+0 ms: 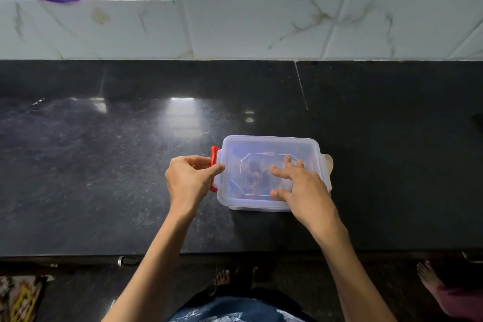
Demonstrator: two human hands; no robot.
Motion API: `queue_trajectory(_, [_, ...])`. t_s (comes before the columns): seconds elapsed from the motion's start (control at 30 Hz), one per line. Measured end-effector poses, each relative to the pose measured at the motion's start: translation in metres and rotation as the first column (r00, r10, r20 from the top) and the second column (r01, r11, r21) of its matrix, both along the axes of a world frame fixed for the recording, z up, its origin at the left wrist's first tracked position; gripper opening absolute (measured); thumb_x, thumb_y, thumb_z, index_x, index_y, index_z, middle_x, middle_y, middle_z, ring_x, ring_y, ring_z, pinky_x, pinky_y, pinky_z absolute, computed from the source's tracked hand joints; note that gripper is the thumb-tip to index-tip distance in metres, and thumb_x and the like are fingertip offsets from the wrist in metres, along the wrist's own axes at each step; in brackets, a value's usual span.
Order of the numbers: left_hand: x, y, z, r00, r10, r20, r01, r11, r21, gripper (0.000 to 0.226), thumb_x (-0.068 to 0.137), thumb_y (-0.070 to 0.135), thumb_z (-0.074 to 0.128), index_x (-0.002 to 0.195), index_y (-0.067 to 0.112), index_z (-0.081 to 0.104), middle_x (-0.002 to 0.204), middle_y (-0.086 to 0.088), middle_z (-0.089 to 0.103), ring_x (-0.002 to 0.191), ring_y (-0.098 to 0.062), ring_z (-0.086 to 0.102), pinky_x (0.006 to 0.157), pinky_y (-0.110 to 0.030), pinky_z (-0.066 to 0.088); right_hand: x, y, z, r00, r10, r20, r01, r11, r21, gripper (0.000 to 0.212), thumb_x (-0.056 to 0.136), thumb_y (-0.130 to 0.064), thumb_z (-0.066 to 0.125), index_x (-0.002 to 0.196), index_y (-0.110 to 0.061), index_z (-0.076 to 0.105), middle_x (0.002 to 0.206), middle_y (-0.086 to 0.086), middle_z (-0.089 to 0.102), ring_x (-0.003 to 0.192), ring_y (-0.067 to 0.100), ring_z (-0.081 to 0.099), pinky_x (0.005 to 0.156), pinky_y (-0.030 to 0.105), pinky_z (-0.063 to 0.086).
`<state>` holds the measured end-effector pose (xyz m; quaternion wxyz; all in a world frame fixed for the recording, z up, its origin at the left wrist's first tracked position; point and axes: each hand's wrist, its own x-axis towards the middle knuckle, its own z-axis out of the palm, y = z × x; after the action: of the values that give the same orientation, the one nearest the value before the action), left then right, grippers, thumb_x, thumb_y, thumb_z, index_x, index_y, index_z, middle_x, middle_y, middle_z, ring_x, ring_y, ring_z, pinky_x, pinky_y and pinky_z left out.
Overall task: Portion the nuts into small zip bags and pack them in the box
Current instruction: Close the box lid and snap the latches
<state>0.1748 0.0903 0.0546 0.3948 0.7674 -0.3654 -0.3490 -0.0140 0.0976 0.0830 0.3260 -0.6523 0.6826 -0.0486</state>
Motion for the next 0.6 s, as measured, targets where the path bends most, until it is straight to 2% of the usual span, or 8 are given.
queue_trajectory(0.1, [-0.012, -0.001, 0.009, 0.993, 0.014, 0.114, -0.013, 1.0, -0.011, 0.008, 0.067, 0.015, 0.08, 0.074, 0.017, 0.076, 0.069, -0.003, 0.073, 0.063, -0.02, 0.069, 0.07, -0.035, 0.059, 0.002, -0.001, 0.002, 1.0, 0.012, -0.02, -0.012, 1.0, 0.019, 0.058, 0.09, -0.02, 0.063, 0.142, -0.031, 0.04, 0.159, -0.004, 0.015, 0.147, 0.018, 0.013, 0.115, 0.037, 0.02])
queue_trajectory(0.17, [-0.027, 0.001, 0.014, 0.964, 0.028, 0.266, -0.019, 0.999, -0.033, 0.01, 0.068, 0.01, 0.073, 0.075, 0.016, 0.076, 0.073, -0.005, 0.074, 0.071, -0.024, 0.069, 0.074, -0.027, 0.053, 0.002, -0.001, 0.003, 0.999, 0.031, -0.036, -0.03, 0.999, 0.037, 0.059, 0.09, -0.02, 0.062, 0.143, -0.031, 0.039, 0.159, -0.003, 0.014, 0.147, 0.019, 0.014, 0.115, 0.037, 0.02])
queue_trajectory(0.33, [-0.04, 0.005, 0.016, 0.909, 0.018, 0.416, 0.007, 0.998, -0.059, 0.013, 0.073, 0.012, 0.067, 0.084, 0.014, 0.074, 0.083, -0.002, 0.073, 0.082, -0.026, 0.066, 0.068, -0.025, 0.039, 0.002, 0.0, 0.001, 1.0, 0.021, -0.006, -0.021, 1.0, 0.021, 0.058, 0.09, -0.023, 0.062, 0.143, -0.031, 0.038, 0.159, -0.004, 0.016, 0.147, 0.02, 0.015, 0.116, 0.038, 0.02])
queue_trajectory(0.4, [-0.039, 0.009, 0.012, 0.869, -0.008, 0.494, 0.049, 0.996, -0.069, 0.021, 0.079, 0.019, 0.066, 0.099, 0.015, 0.07, 0.098, -0.003, 0.069, 0.093, -0.027, 0.062, 0.069, -0.028, 0.038, 0.0, 0.002, -0.001, 1.0, 0.013, 0.004, -0.012, 1.0, -0.015, 0.058, 0.089, -0.024, 0.063, 0.142, -0.031, 0.04, 0.158, -0.005, 0.018, 0.146, 0.019, 0.017, 0.115, 0.039, 0.021])
queue_trajectory(0.47, [-0.045, 0.013, 0.001, 0.813, -0.082, 0.577, 0.187, 0.974, -0.125, 0.038, 0.085, 0.027, 0.064, 0.121, 0.015, 0.06, 0.122, -0.007, 0.059, 0.115, -0.029, 0.053, 0.085, -0.036, 0.044, -0.004, 0.004, -0.004, 0.999, 0.002, 0.042, -0.001, 0.999, -0.037, 0.057, 0.086, -0.025, 0.068, 0.138, -0.032, 0.046, 0.156, -0.007, 0.025, 0.144, 0.017, 0.023, 0.114, 0.037, 0.025])
queue_trajectory(0.5, [-0.05, 0.015, -0.004, 0.765, -0.129, 0.631, 0.275, 0.951, -0.14, 0.047, 0.087, 0.03, 0.062, 0.13, 0.013, 0.054, 0.134, -0.01, 0.052, 0.127, -0.032, 0.045, 0.104, -0.044, 0.038, -0.009, 0.005, -0.006, 0.995, -0.025, 0.099, 0.032, 0.997, -0.069, 0.053, 0.084, -0.024, 0.071, 0.133, -0.031, 0.052, 0.151, -0.01, 0.035, 0.14, 0.015, 0.032, 0.11, 0.033, 0.031])
queue_trajectory(0.53, [-0.054, 0.015, -0.01, 0.705, -0.179, 0.686, 0.349, 0.93, -0.116, 0.054, 0.089, 0.036, 0.059, 0.136, 0.012, 0.047, 0.144, -0.012, 0.044, 0.137, -0.033, 0.036, 0.113, -0.047, 0.021, -0.014, 0.005, -0.008, 0.979, -0.079, 0.189, 0.103, 0.988, -0.118, 0.046, 0.082, -0.024, 0.073, 0.126, -0.031, 0.059, 0.139, -0.015, 0.047, 0.13, 0.013, 0.044, 0.102, 0.026, 0.039])
queue_trajectory(0.6, [-0.057, 0.016, -0.018, 0.61, -0.285, 0.739, 0.435, 0.9, -0.012, 0.068, 0.091, 0.054, 0.039, 0.145, 0.013, 0.035, 0.155, -0.011, 0.026, 0.145, -0.029, 0.019, 0.113, -0.042, 0.002, -0.026, 0.006, -0.012, 0.884, -0.228, 0.408, 0.353, 0.898, -0.263, 0.031, 0.083, -0.023, 0.071, 0.114, -0.028, 0.066, 0.114, -0.015, 0.059, 0.104, 0.007, 0.059, 0.08, 0.01, 0.044])
